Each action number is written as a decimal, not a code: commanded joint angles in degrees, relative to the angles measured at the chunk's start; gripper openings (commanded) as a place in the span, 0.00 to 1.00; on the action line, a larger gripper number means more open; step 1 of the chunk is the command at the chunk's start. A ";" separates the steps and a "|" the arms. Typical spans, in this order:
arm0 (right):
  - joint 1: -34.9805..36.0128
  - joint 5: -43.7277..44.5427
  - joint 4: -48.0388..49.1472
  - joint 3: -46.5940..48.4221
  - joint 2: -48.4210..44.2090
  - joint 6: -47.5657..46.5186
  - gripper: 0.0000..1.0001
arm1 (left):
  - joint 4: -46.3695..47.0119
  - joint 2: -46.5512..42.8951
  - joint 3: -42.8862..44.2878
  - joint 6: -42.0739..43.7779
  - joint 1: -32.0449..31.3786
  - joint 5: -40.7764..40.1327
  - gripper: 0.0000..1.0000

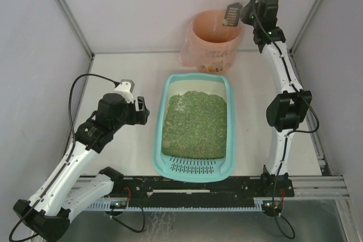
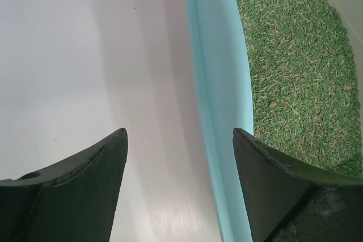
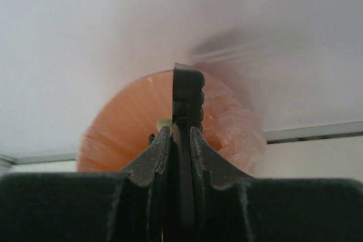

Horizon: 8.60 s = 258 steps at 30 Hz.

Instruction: Clean the litter box

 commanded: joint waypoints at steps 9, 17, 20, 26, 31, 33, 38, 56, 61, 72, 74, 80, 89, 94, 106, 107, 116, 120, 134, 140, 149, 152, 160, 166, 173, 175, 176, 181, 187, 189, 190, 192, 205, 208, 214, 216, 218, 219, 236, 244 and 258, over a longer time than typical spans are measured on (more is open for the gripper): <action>6.93 2.97 34.00 -25.73 -13.98 -37.39 0.00 | 2.40 -2.01 -1.92 0.46 -0.13 1.01 0.79; 10.68 2.29 47.55 -38.58 -24.14 -43.67 0.00 | 2.62 -1.91 -1.91 0.27 -0.09 1.05 0.79; 13.44 3.29 48.97 -45.86 -31.51 -41.25 0.00 | 2.85 -2.20 -2.08 0.11 -0.11 1.04 0.79; 20.38 0.36 43.40 -64.99 -46.74 -23.53 0.00 | 2.87 -1.78 -2.04 -0.62 -0.09 0.62 0.79; 27.35 2.82 40.99 -76.21 -56.59 -16.19 0.00 | 3.50 -1.78 -2.35 -1.17 -0.15 1.38 0.78; 29.84 3.86 33.83 -77.30 -59.70 -12.13 0.00 | 3.61 -2.06 -2.38 -1.36 -0.11 1.30 0.77; 33.86 7.94 21.24 -81.91 -65.20 -2.12 0.00 | 4.08 -2.83 -2.61 -2.82 -0.17 -0.12 0.77; 35.57 8.58 -2.04 -74.51 -51.44 19.08 0.00 | 15.59 -0.25 -10.32 -11.00 -5.02 3.52 0.74; 35.57 6.90 -2.45 -71.28 -44.55 17.28 0.00 | 16.67 0.99 -12.25 -11.42 -5.58 3.44 0.72; 37.60 -0.60 1.02 -70.32 -33.37 21.22 0.00 | 17.62 6.73 -12.04 -10.74 -8.73 3.74 0.55; 39.39 -1.00 2.22 -70.33 -31.76 22.55 0.00 | 17.93 7.09 -12.04 -10.58 -8.70 3.71 0.52; 42.27 -7.21 7.48 -70.40 -26.66 27.12 0.00 | 18.20 8.45 -11.39 -10.12 -9.13 4.39 0.45; 42.15 -9.50 13.50 -75.24 -29.60 31.77 0.00 | 17.73 8.40 -11.34 -9.92 -9.52 4.06 0.42; 40.52 -10.87 22.02 -81.06 -34.45 35.19 0.00 | 17.18 7.86 -11.02 -9.83 -9.49 3.56 0.42; 38.82 -11.19 41.43 -89.44 -37.58 36.38 0.00 | 16.38 7.55 -10.53 -9.22 -9.49 3.38 0.41; 38.76 -10.75 42.12 -89.92 -37.94 36.47 0.00 | 16.38 7.63 -10.51 -9.23 -9.49 3.34 0.41; 38.29 -5.93 45.52 -93.60 -42.25 36.41 0.00 | 16.85 7.85 -10.55 -9.30 -9.49 3.35 0.41; 38.16 -5.24 44.78 -93.73 -43.16 35.97 0.00 | 16.82 7.79 -10.44 -9.30 -9.49 3.37 0.41; 37.78 -1.89 37.71 -93.77 -44.77 38.02 0.00 | 15.48 5.51 -9.24 -9.46 -9.49 2.86 0.54; 37.68 -0.44 36.47 -94.62 -47.43 38.08 0.00 | 12.76 3.23 -6.52 -9.10 -9.49 1.38 0.65; 36.89 3.14 31.00 -96.41 -53.90 37.22 0.00 | 10.15 1.38 -4.09 -8.25 -9.49 -1.23 0.68; 35.62 3.61 29.87 -97.99 -57.10 37.52 0.00 | 10.19 1.46 -4.26 -8.31 -9.49 -1.30 0.68; 34.16 7.55 21.06 -97.90 -63.49 35.36 0.00 | 10.50 2.63 -4.61 -8.51 -9.48 -0.84 0.68; 34.95 8.35 11.52 -91.09 -58.89 31.83 0.00 | 10.91 4.37 -4.57 -8.29 -9.49 0.27 0.66; 37.63 13.89 1.93 -81.12 -50.12 27.32 0.00 | 10.98 7.61 -4.36 -7.65 -9.49 2.78 0.57; 37.76 13.75 0.63 -78.93 -47.59 26.65 0.00 | 11.10 8.35 -4.35 -7.63 -9.49 3.29 0.55; 37.81 13.41 0.15 -78.15 -46.37 26.46 0.00 | 11.22 8.63 -4.33 -7.64 -9.49 3.47 0.54; 38.03 11.17 -0.29 -75.30 -39.29 26.44 0.00 | 11.18 9.61 -4.06 -7.37 -9.49 4.11 0.51; 39.33 -1.69 10.49 -75.19 -30.87 29.08 0.00 | 11.00 10.20 -3.87 -7.06 -9.49 4.34 0.49; 39.66 -5.99 14.27 -75.56 -28.66 30.99 0.00 | 10.79 10.42 -3.67 -6.93 -9.49 4.39 0.48; 39.75 -7.48 16.12 -76.13 -27.96 31.94 0.00 | 10.70 10.51 -3.61 -6.93 -9.49 4.37 0.48; 39.83 -9.12 19.36 -77.76 -27.72 33.75 0.00 | 10.64 10.52 -3.56 -6.91 -9.50 4.35 0.48; 37.28 -7.06 30.89 -88.97 -38.12 38.08 0.00 | 10.10 9.59 -3.13 -6.84 -9.50 3.54 0.47; 36.90 -5.49 31.33 -90.23 -40.54 38.28 0.00 | 9.86 8.88 -3.05 -6.92 -9.49 2.72 0.48; 36.38 -3.48 32.21 -92.66 -44.12 38.58 0.00 | 9.73 8.60 -2.95 -6.93 -9.49 2.23 0.49; 36.08 -3.36 32.69 -93.26 -45.11 38.82 0.00 | 9.76 8.48 -2.99 -7.01 -9.49 2.11 0.50; 35.78 -3.35 32.87 -93.78 -45.77 38.95 0.00 | 9.64 8.32 -3.03 -7.08 -9.49 2.03 0.50; 35.63 -3.35 33.00 -94.09 -46.12 39.02 0.00 | 9.60 8.15 -3.07 -7.10 -9.49 1.94 0.50; 31.09 -3.31 32.99 -102.07 -62.13 42.45 0.00 | 7.86 0.59 0.96 -7.01 -9.45 -0.52 0.72; 23.23 -7.63 28.77 -106.66 -75.74 43.91 0.00 | 5.07 -4.00 2.15 -3.40 -9.13 -8.87 0.79; 18.37 -20.41 32.35 -108.87 -79.21 46.59 0.00 | 5.52 -3.90 0.28 -2.54 0.48 -5.00 0.81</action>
